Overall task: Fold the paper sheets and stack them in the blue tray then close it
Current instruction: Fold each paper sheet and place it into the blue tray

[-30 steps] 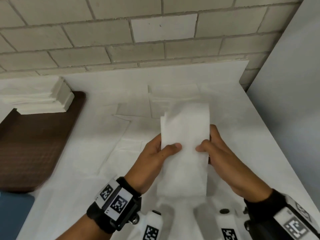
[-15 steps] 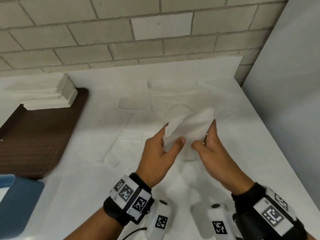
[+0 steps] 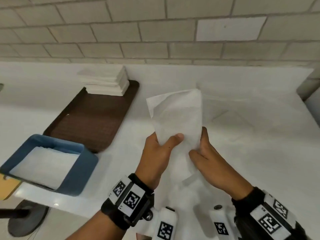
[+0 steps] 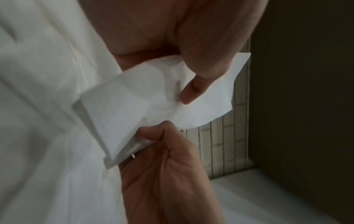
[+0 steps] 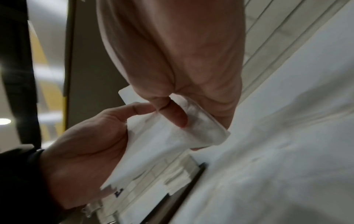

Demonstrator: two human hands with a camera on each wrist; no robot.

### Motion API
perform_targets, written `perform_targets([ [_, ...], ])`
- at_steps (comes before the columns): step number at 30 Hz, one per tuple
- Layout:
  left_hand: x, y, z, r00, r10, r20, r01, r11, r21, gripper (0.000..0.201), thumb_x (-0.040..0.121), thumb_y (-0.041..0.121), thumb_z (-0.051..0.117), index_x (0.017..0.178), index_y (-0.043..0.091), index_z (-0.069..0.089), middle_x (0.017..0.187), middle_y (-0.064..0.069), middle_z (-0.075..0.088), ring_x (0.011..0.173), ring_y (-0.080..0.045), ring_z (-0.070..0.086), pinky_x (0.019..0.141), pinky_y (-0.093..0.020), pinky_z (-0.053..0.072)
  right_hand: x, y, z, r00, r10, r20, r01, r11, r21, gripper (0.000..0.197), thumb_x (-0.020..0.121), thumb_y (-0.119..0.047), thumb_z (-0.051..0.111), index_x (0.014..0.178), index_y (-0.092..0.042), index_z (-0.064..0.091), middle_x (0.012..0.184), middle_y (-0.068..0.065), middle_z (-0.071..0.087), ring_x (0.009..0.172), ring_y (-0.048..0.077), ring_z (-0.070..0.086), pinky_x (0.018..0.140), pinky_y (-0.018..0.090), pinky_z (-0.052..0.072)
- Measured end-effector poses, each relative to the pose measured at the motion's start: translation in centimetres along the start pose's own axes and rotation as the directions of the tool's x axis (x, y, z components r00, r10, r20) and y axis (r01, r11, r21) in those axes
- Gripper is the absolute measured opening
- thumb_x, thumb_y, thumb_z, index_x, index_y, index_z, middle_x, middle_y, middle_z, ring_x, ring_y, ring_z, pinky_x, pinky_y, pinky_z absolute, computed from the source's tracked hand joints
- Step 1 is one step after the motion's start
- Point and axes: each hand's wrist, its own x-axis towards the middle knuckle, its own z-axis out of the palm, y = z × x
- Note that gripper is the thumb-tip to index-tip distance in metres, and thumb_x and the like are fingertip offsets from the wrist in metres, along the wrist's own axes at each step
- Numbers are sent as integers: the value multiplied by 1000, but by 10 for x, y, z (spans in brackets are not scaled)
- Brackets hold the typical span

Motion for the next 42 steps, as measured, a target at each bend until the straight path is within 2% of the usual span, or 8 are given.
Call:
perform_targets([
  [5, -11, 64, -135, 922, 206, -329, -202, 978, 47, 27, 93, 5, 66, 120, 9, 69, 113, -5, 76, 108, -28, 72, 85, -38, 57, 60, -51, 96, 975, -174, 139, 183, 982, -49, 40, 96, -4, 46, 121, -34, 36, 106, -14, 59, 89, 20, 64, 72, 38, 56],
  [8, -32, 106, -223, 815, 367, -449, -303, 930, 210, 31, 90, 2, 69, 120, 8, 69, 111, -5, 77, 106, -26, 72, 83, -38, 58, 100, -76, 172, 934, -297, 197, 306, 952, -15, 41, 96, -2, 49, 127, -28, 40, 123, -7, 55, 108, 4, 57, 87, 15, 49],
  [11, -52, 129, -295, 770, 464, -438, -308, 871, 382, 36, 85, 1, 74, 111, 25, 68, 106, -1, 76, 101, -24, 72, 78, -35, 61, 130, -89, 241, 871, -393, 296, 423, 905, -43, 46, 92, 5, 48, 129, -22, 41, 123, -1, 53, 112, 9, 55, 97, 29, 50],
  [17, -47, 92, -384, 895, 238, -378, 66, 767, 638, 63, 80, 3, 81, 120, 45, 56, 102, 5, 74, 93, -15, 73, 75, -31, 62, 148, -67, 294, 853, -186, 488, 419, 802, -426, 61, 83, 11, 44, 133, -22, 32, 114, 3, 46, 85, 24, 57, 78, 43, 54],
  [28, -30, 58, -395, 971, 145, 193, -178, -112, 978, 55, 75, 26, 85, 125, 25, 62, 125, 1, 61, 104, -22, 65, 74, -30, 59, 143, -67, 325, 846, 51, 530, 493, 302, -816, 59, 87, 1, 57, 141, -4, 36, 130, 15, 47, 110, 28, 52, 71, 34, 42],
  [35, -5, 45, -401, 949, -299, 102, -98, 28, 995, 19, 96, 35, 62, 109, 47, 64, 104, 22, 67, 95, 0, 63, 88, -17, 49, 114, -77, 219, 952, -170, 256, 275, 843, -462, 43, 95, -8, 52, 128, -34, 57, 106, -11, 55, 98, 7, 56, 81, 19, 47],
  [40, -1, 66, -397, 951, -285, 122, -88, 129, 988, 29, 91, 31, 71, 98, 55, 57, 100, 23, 67, 92, 7, 66, 78, -10, 50, 126, -5, 108, 983, 176, -48, -99, 297, -950, 48, 95, -28, 55, 142, -32, 43, 136, -7, 38, 124, 16, 36, 94, 25, 37],
  [42, -3, 77, -389, 969, -195, 152, -112, 203, 973, 30, 87, 28, 76, 98, 53, 63, 95, 25, 70, 90, 10, 66, 77, -8, 50, 133, 8, 94, 984, 177, -8, -59, 284, -957, 51, 93, -38, 58, 142, -36, 44, 138, -8, 38, 124, 16, 34, 96, 28, 36],
])
